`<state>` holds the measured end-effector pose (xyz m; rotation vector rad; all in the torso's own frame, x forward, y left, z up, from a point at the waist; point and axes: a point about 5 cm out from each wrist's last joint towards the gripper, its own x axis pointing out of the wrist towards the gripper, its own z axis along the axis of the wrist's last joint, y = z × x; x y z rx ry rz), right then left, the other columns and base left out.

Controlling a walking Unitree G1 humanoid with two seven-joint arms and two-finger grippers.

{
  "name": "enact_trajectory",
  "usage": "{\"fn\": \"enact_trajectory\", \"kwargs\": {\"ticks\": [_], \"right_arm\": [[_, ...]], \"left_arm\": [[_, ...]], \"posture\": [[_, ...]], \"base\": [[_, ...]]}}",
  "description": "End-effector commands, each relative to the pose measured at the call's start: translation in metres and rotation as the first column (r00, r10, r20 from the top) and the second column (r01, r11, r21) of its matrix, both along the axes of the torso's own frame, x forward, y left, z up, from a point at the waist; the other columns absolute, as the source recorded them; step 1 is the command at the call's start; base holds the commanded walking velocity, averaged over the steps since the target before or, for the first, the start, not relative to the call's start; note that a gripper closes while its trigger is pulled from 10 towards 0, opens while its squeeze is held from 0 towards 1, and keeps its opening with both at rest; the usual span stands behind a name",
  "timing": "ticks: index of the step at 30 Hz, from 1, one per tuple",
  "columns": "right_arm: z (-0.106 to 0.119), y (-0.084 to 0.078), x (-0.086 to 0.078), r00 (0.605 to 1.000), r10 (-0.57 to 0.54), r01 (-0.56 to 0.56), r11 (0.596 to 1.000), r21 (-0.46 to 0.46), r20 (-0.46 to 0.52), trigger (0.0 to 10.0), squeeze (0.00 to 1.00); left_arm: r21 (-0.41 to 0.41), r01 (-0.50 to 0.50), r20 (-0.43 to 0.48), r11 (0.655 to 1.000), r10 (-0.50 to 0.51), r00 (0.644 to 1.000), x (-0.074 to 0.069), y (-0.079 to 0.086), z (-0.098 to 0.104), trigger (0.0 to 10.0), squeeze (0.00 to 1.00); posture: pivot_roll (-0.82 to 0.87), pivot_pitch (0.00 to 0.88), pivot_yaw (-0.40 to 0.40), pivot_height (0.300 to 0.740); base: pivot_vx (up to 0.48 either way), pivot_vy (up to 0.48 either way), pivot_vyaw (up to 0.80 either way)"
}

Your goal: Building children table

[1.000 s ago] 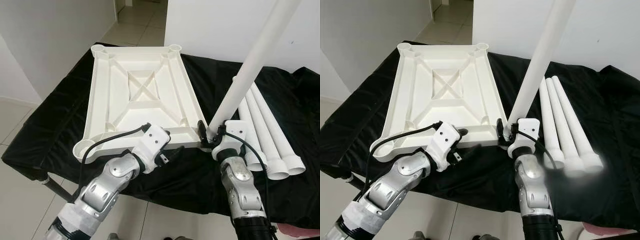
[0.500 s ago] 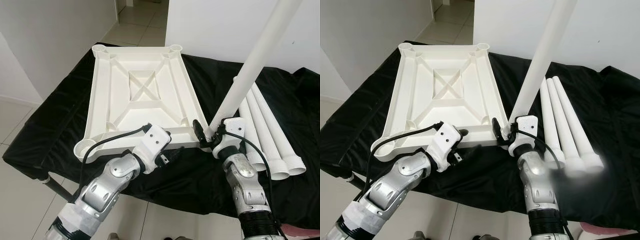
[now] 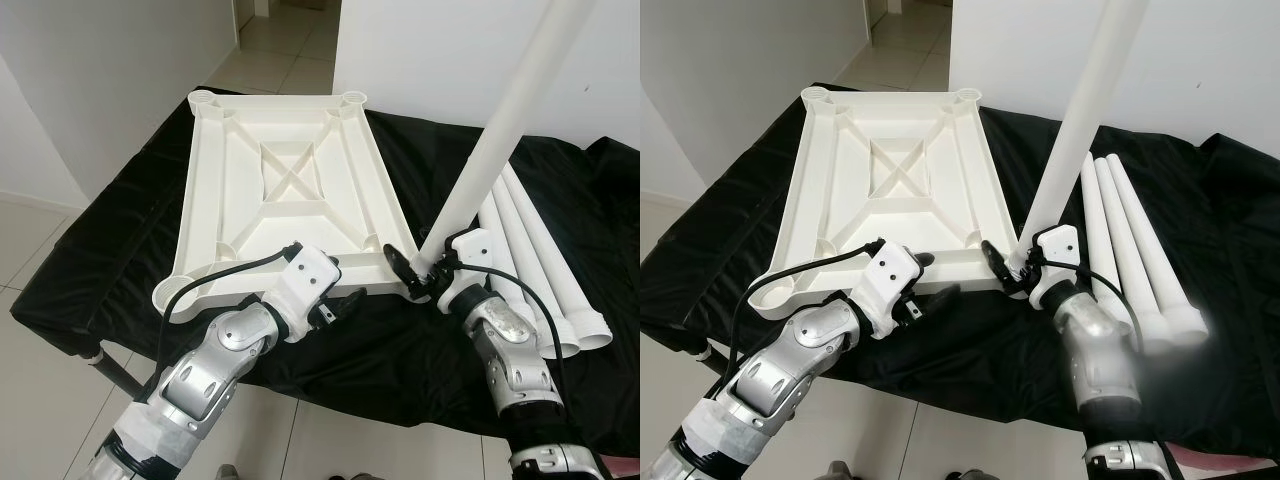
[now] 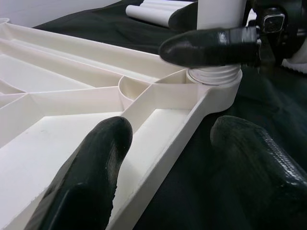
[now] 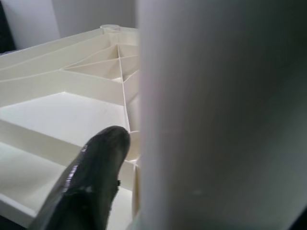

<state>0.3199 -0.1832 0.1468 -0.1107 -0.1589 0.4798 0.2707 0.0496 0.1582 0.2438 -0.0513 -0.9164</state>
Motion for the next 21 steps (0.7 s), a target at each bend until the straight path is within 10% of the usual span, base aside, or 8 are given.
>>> {"fn": "enact_trajectory", "kwargs": {"ticks": [1, 11, 12, 21], "right_arm": [[-0.001, -0.002, 0.001, 1.000, 0.016, -0.016, 1.000, -0.003, -0.002, 0.2, 0.00], [-0.007, -0.008, 0.002, 0.999, 0.015, -0.015, 0.999, 0.028, -0.029, 0.0, 0.00], [-0.008, -0.007, 0.001, 0.999, 0.011, -0.010, 0.999, 0.043, -0.033, 10.0, 0.00], [-0.011, 0.003, 0.000, 0.991, -0.114, 0.119, 0.990, 0.073, -0.066, 10.0, 0.00]], "left_arm": [[0.027, 0.112, -0.021, 0.993, -0.112, 0.994, -0.004, -0.005, -0.002, 10.0, 0.00], [0.025, 0.116, -0.011, 0.993, -0.116, 0.993, -0.002, -0.007, -0.001, 10.0, 0.00], [0.024, 0.119, -0.011, 0.993, -0.118, 0.993, -0.002, -0.007, -0.001, 10.0, 0.00], [0.027, 0.113, -0.012, 0.993, -0.113, 0.994, -0.001, -0.007, -0.002, 10.0, 0.00]], "posture": [[0.03, 0.062, -0.033, 0.740], [0.02, 0.051, -0.029, 0.740], [0.02, 0.050, -0.029, 0.740], [0.02, 0.059, -0.041, 0.740]], "base": [[0.000, 0.000, 0.00], [0.000, 0.000, 0.00], [0.000, 0.000, 0.00], [0.000, 0.000, 0.00]]}}
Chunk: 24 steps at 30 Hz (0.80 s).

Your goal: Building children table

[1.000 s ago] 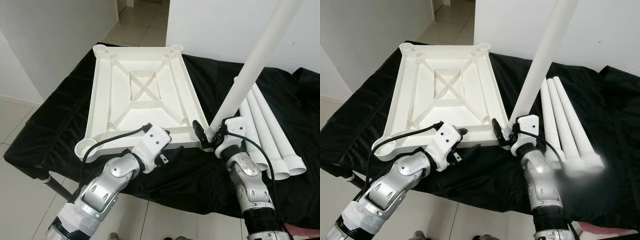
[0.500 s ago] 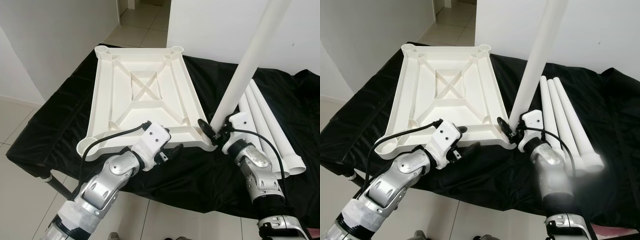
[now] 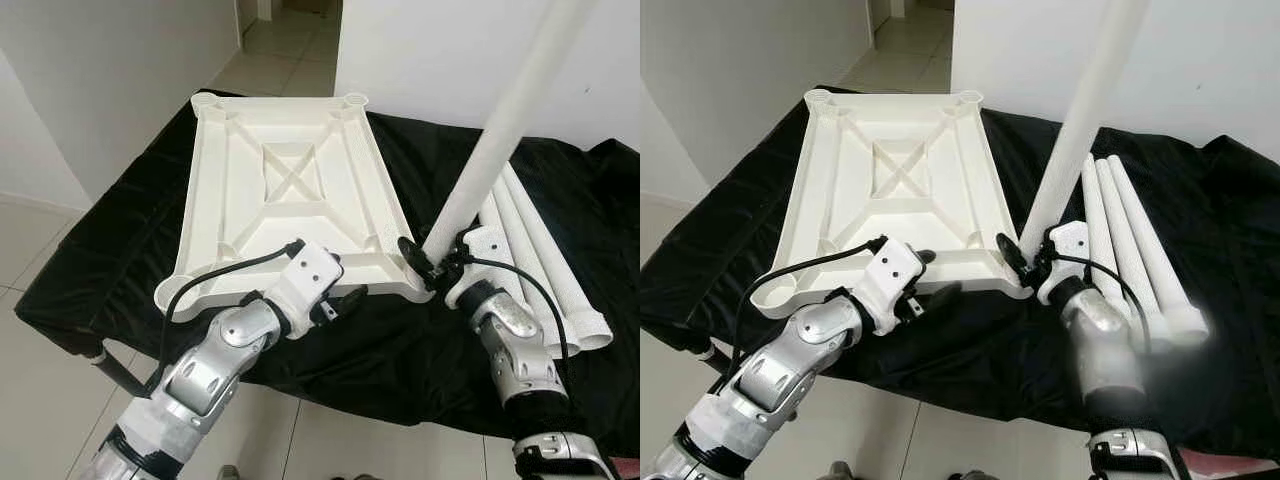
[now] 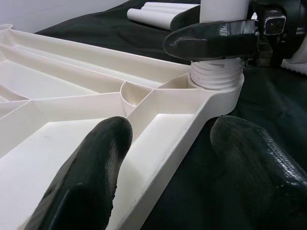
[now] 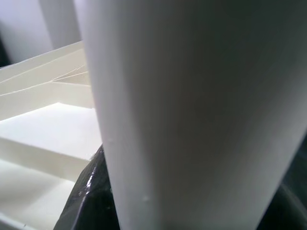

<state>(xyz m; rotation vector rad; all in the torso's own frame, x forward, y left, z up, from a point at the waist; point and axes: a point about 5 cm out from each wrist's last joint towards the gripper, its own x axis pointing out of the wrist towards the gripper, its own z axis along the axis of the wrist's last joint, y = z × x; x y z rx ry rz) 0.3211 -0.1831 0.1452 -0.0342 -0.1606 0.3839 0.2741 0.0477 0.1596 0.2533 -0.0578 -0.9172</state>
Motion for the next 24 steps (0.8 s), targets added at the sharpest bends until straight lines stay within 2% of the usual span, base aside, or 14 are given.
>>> {"fn": "enact_trajectory", "kwargs": {"ticks": [1, 4, 9, 12, 13, 14, 16, 18, 20, 24], "right_arm": [[-0.009, 0.005, -0.002, 0.998, -0.042, 0.042, 0.999, 0.006, -0.056, 10.0, 0.00], [-0.010, 0.007, -0.002, 0.997, -0.051, 0.052, 0.999, 0.014, -0.059, 10.0, 0.00], [-0.015, 0.021, -0.011, 0.972, -0.198, 0.208, 0.975, 0.074, -0.128, 10.0, 0.00], [-0.016, 0.022, -0.012, 0.964, -0.230, 0.242, 0.967, 0.079, -0.136, 10.0, 0.00], [-0.018, 0.026, -0.018, 0.933, -0.324, 0.342, 0.934, 0.104, -0.154, 10.0, 0.00], [-0.018, 0.026, -0.020, 0.916, -0.368, 0.387, 0.915, 0.115, -0.158, 10.0, 0.00], [-0.018, 0.026, -0.021, 0.905, -0.394, 0.414, 0.902, 0.121, -0.160, 10.0, 0.00], [-0.021, 0.034, -0.025, 0.864, -0.467, 0.496, 0.855, 0.155, -0.188, 10.0, 0.00], [-0.022, 0.039, -0.029, 0.840, -0.500, 0.536, 0.825, 0.180, -0.211, 10.0, 0.00], [-0.022, 0.041, -0.031, 0.830, -0.511, 0.551, 0.811, 0.197, -0.223, 10.0, 0.00]], "left_arm": [[0.022, 0.110, -0.022, 0.994, -0.110, 0.994, -0.005, -0.004, -0.003, 10.0, 0.00], [0.022, 0.110, -0.023, 0.994, -0.109, 0.994, -0.005, -0.004, -0.004, 10.0, 0.00], [0.016, 0.097, -0.035, 0.995, -0.096, 0.995, -0.008, -0.003, -0.006, 10.0, 0.00], [0.016, 0.095, -0.036, 0.995, -0.095, 0.995, -0.009, -0.003, -0.006, 10.0, 0.00], [0.016, 0.093, -0.041, 0.996, -0.092, 0.995, -0.011, -0.002, -0.007, 10.0, 0.00], [0.017, 0.092, -0.042, 0.996, -0.091, 0.995, -0.011, -0.002, -0.008, 10.0, 0.00], [0.017, 0.092, -0.042, 0.996, -0.091, 0.995, -0.012, -0.003, -0.008, 10.0, 0.00], [0.021, 0.086, -0.044, 0.996, -0.085, 0.995, -0.013, 0.001, -0.008, 10.0, 0.00], [0.024, 0.076, -0.047, 0.997, -0.075, 0.996, -0.013, 0.003, -0.008, 10.0, 0.00], [0.021, 0.074, -0.050, 0.997, -0.073, 0.996, -0.013, 0.004, -0.007, 10.0, 0.00]], "posture": [[0.02, 0.060, -0.044, 0.740], [0.02, 0.060, -0.044, 0.740], [0.03, 0.081, -0.054, 0.740], [0.03, 0.083, -0.055, 0.740], [0.04, 0.090, -0.057, 0.740], [0.04, 0.096, -0.065, 0.740], [0.04, 0.096, -0.065, 0.740], [0.05, 0.107, -0.067, 0.740], [0.06, 0.109, -0.057, 0.740], [0.05, 0.112, -0.054, 0.740]], "base": [[0.000, 0.000, 0.00], [0.000, 0.000, 0.00], [0.000, 0.000, 0.00], [0.000, 0.000, 0.00], [0.000, 0.000, 0.00], [0.000, 0.000, 0.00], [0.000, 0.000, 0.00], [0.000, 0.000, 0.00], [0.000, 0.000, 0.00], [0.000, 0.000, 0.00]]}}
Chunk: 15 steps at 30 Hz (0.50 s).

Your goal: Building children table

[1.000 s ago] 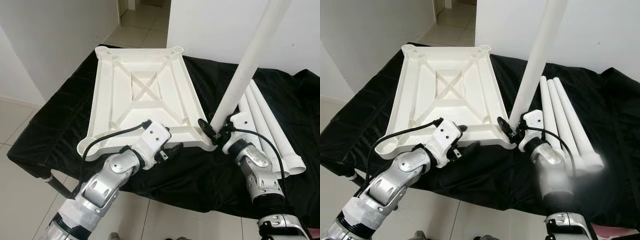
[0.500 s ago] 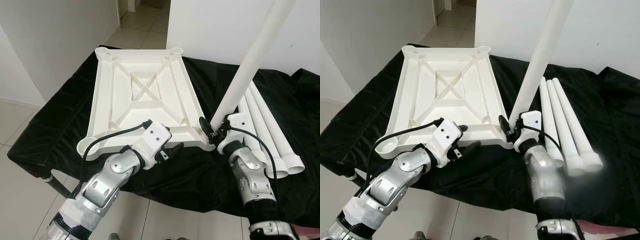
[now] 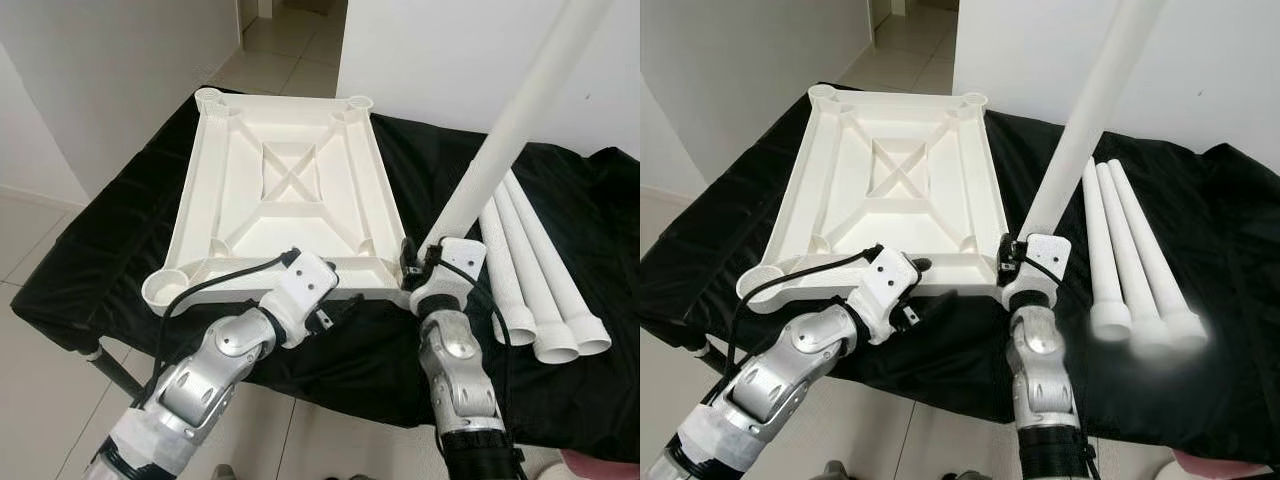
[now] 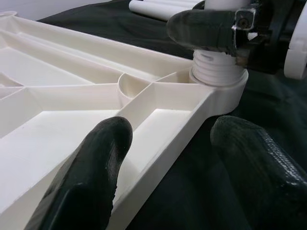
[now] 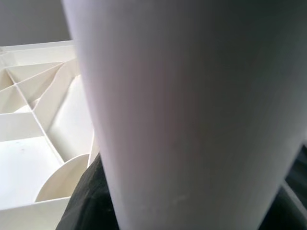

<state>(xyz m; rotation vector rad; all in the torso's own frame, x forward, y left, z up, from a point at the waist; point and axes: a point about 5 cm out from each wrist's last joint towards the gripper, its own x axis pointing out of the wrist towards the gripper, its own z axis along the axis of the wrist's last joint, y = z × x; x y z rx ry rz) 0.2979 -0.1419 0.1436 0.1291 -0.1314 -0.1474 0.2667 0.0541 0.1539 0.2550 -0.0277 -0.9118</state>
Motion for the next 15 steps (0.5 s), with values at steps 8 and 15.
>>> {"fn": "enact_trajectory", "kwargs": {"ticks": [8, 15], "right_arm": [[-0.019, -0.002, -0.011, 0.993, -0.059, 0.066, 0.996, 0.062, -0.099, 10.0, 0.00], [-0.003, -0.008, -0.004, 0.998, 0.056, -0.056, 0.997, 0.052, 0.004, 10.0, 1.00]], "left_arm": [[0.030, 0.082, -0.008, 0.996, -0.082, 0.997, 0.001, 0.004, -0.001, 10.0, 0.00], [0.005, 0.044, 0.008, 0.999, -0.044, 0.999, 0.010, 0.006, 0.006, 10.0, 0.00]], "posture": [[0.04, 0.114, -0.063, 0.740], [0.02, 0.105, -0.063, 0.740]], "base": [[0.000, 0.000, 0.00], [0.000, 0.000, 0.00]]}}
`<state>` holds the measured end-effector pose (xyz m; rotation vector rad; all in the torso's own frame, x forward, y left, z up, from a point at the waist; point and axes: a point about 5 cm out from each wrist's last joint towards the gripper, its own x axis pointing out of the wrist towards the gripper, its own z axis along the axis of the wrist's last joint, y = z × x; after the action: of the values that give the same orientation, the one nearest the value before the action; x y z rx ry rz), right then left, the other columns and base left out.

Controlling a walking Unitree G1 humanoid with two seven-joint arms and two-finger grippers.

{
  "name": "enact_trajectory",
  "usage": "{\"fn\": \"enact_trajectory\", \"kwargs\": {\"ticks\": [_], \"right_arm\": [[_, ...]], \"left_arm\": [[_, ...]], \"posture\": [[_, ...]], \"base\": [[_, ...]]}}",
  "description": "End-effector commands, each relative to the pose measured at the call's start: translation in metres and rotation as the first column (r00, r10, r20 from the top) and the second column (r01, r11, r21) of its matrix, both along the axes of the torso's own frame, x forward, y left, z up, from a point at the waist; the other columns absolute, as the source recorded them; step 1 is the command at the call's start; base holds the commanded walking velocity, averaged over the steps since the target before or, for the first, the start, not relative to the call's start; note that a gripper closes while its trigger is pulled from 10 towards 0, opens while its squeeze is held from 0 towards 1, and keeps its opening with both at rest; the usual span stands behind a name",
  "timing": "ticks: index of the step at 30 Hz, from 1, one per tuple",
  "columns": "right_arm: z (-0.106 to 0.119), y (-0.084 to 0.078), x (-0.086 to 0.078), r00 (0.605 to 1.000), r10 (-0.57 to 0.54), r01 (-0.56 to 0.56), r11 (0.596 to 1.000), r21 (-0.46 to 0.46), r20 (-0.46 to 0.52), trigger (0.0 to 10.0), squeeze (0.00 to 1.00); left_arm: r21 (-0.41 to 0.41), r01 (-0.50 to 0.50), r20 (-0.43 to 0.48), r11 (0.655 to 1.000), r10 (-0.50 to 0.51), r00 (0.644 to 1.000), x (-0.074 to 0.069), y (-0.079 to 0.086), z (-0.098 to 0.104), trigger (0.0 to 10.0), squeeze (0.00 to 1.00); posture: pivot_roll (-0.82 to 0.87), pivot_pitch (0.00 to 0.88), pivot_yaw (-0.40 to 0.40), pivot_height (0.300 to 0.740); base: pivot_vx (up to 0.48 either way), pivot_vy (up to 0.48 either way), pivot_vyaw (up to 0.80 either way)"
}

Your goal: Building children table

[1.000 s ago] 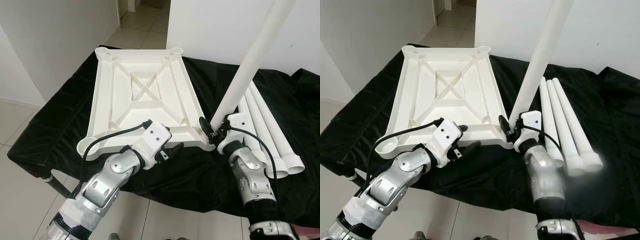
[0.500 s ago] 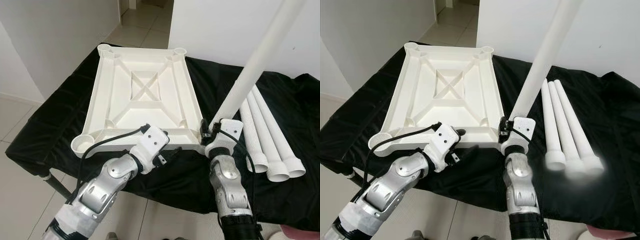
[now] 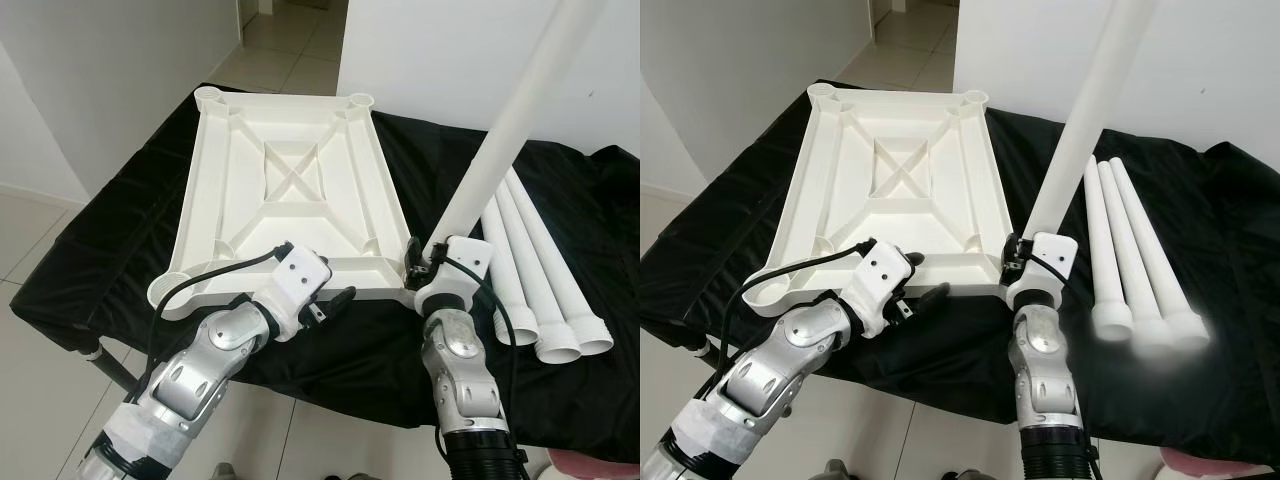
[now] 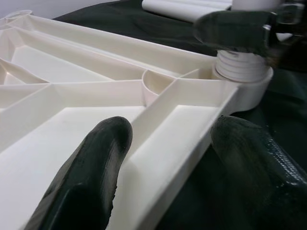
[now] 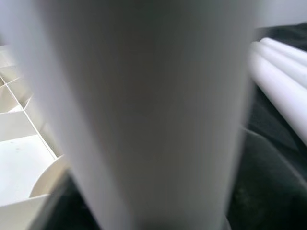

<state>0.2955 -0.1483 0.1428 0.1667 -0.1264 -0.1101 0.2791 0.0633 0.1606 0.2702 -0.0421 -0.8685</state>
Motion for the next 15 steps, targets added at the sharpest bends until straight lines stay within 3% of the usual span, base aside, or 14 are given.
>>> {"fn": "enact_trajectory", "kwargs": {"ticks": [1, 4, 11, 12, 15], "right_arm": [[-0.002, -0.002, -0.002, 1.000, 0.016, -0.016, 1.000, 0.017, 0.003, 10.0, 1.00], [0.002, -0.004, 0.000, 0.999, 0.038, -0.038, 0.999, 0.010, 0.019, 10.0, 1.00], [0.008, -0.015, 0.006, 0.971, 0.234, -0.231, 0.971, -0.070, 0.041, 10.0, 0.96], [0.008, -0.017, 0.006, 0.968, 0.249, -0.245, 0.967, -0.076, 0.040, 10.0, 0.00], [0.008, -0.017, 0.006, 0.968, 0.249, -0.245, 0.967, -0.076, 0.040, 10.0, 0.00]], "left_arm": [[0.000, 0.085, -0.016, 0.996, -0.085, 0.996, -0.003, -0.003, 0.000, 10.0, 0.00], [0.001, 0.084, -0.014, 0.996, -0.084, 0.996, -0.002, -0.004, 0.000, 10.0, 0.00], [-0.012, 0.099, -0.009, 0.995, -0.099, 0.995, -0.002, -0.008, 0.001, 10.0, 0.00], [-0.012, 0.103, -0.010, 0.995, -0.103, 0.995, -0.003, -0.009, 0.000, 10.0, 0.00], [-0.012, 0.103, -0.010, 0.995, -0.103, 0.995, -0.003, -0.009, 0.000, 10.0, 0.00]], "posture": [[0.02, 0.105, -0.063, 0.740], [0.02, 0.098, -0.067, 0.740], [0.02, 0.081, -0.056, 0.740], [0.02, 0.081, -0.056, 0.740], [0.02, 0.081, -0.056, 0.740]], "base": [[0.000, 0.000, 0.00], [0.000, 0.000, 0.00], [0.000, 0.000, 0.00], [0.000, 0.000, 0.00], [0.000, 0.000, 0.00]]}}
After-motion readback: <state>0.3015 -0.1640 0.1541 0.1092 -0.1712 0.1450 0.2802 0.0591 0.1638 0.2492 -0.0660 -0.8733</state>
